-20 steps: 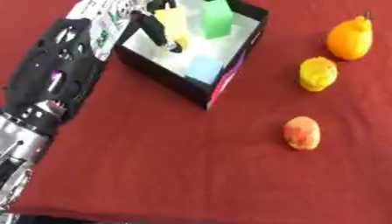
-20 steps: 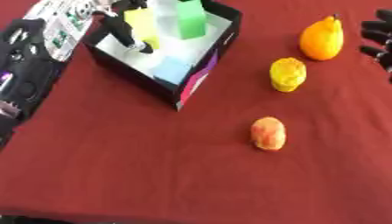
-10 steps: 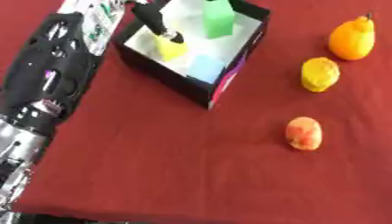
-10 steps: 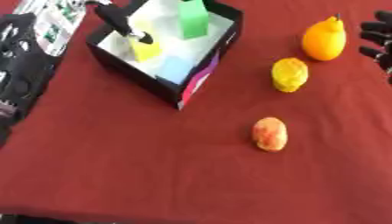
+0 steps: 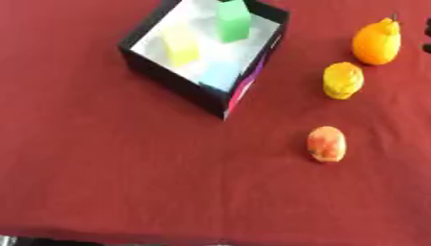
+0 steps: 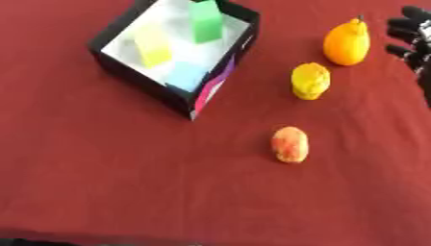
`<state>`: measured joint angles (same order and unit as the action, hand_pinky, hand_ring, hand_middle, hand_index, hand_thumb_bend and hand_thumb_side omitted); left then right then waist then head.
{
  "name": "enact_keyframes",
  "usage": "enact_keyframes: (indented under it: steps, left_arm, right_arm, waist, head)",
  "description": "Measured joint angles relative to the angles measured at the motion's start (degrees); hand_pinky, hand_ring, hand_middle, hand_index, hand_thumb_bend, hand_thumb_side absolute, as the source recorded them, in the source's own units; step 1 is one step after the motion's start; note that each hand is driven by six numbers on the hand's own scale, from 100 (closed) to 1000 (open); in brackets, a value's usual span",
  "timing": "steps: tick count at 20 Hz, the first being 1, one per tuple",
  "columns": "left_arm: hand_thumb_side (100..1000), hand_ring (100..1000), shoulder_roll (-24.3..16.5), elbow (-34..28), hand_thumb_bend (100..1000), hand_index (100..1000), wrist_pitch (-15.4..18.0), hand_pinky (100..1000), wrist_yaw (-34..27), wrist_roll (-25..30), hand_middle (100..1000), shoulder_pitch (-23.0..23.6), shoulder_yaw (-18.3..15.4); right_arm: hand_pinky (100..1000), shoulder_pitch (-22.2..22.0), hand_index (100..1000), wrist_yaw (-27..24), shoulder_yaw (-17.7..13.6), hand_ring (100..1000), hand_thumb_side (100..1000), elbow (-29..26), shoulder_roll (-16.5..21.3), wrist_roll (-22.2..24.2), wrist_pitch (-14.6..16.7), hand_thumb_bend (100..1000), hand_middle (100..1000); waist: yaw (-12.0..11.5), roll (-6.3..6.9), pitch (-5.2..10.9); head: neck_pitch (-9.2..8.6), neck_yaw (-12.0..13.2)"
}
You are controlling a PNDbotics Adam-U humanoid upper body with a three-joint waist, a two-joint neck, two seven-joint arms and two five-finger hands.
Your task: Pick up objects on the table and place them in the box.
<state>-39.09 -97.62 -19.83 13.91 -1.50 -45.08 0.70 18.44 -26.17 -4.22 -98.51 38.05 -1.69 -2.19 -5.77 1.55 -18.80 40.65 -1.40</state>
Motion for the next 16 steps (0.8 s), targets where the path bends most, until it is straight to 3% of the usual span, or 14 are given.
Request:
enact_keyframes:
  steps: [4, 8, 11, 16]
  left_arm:
    - [610, 758, -0.7, -8.5, 249, 843, 3.3, 798, -13.5, -16.1, 752, 13.6, -5.5]
    - [596, 753, 2.5, -11.3, 283, 827, 9.9, 794, -23.6, -27.4, 740, 23.8, -9.4]
    - [601, 751, 4.8, -11.5, 291, 820, 12.9, 793, -26.8, -31.0, 738, 28.0, -10.8]
    - [600, 748, 6.3, -11.0, 285, 815, 14.3, 789, -29.0, -32.3, 736, 30.4, -11.5]
  right_arm:
    - [912, -0.4, 906, 0.0, -0.2, 932, 698, -0.6, 0.2, 0.2, 0.3, 100, 820]
    - [908, -1.4, 903, 1.3, -0.3, 929, 714, -2.1, 1.0, 1.2, 0.9, 100, 817]
    - [902, -2.9, 899, 4.7, -0.2, 923, 710, -4.3, 2.3, 3.1, 1.2, 100, 813]
    - [887, -5.8, 890, 14.8, 1.8, 910, 531, -10.4, 7.1, 7.8, 1.5, 100, 806]
  waist:
    - [-0.2, -0.59, 0.00]
    - [-0.2, -1.43, -0.02]
    - [0.0, -2.09, -0.04]
    - [0.5, -2.85, -0.04]
  head:
    - [-0.39, -0.6]
    - [-1.04, -1.4]
    - [-1.53, -2.0]
    - [-1.67, -2.2]
